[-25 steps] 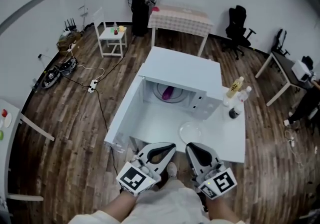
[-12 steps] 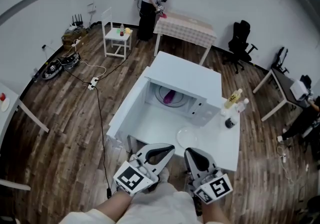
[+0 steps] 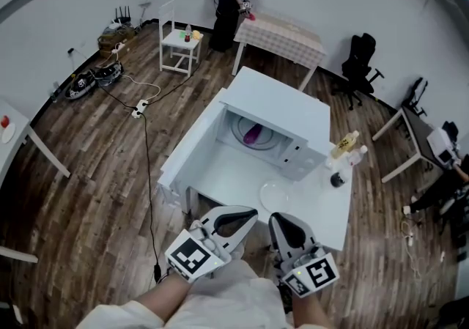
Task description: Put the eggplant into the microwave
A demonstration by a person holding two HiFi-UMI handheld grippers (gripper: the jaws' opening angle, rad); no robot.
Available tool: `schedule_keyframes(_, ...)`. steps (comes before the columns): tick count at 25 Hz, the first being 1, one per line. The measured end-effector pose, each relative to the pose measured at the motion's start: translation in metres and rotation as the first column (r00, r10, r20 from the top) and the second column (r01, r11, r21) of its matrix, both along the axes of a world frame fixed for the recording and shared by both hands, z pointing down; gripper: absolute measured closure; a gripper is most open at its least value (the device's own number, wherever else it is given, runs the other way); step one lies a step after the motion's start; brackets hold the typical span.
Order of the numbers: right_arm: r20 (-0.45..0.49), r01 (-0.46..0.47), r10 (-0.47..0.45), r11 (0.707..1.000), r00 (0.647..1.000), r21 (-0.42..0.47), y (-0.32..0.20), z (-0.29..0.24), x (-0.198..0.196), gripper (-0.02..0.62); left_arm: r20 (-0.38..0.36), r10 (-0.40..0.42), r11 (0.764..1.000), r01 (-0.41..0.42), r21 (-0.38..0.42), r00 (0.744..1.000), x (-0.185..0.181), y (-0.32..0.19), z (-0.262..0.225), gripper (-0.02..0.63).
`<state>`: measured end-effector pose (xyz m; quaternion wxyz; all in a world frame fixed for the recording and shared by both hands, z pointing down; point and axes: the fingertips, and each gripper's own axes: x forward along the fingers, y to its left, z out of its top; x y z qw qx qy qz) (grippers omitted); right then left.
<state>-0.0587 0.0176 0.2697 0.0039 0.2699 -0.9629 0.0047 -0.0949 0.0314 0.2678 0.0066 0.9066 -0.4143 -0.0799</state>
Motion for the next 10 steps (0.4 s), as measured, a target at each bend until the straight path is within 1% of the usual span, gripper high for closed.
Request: schedule_keyframes(10, 0.004, -0.004, 0.004, 1.000, 1.000, -0.003, 0.003, 0.000, 0.015, 0.561, 0.008, 0.017, 1.000, -0.017, 0.001, 1.000, 0.017, 0.000, -0.001, 0.604)
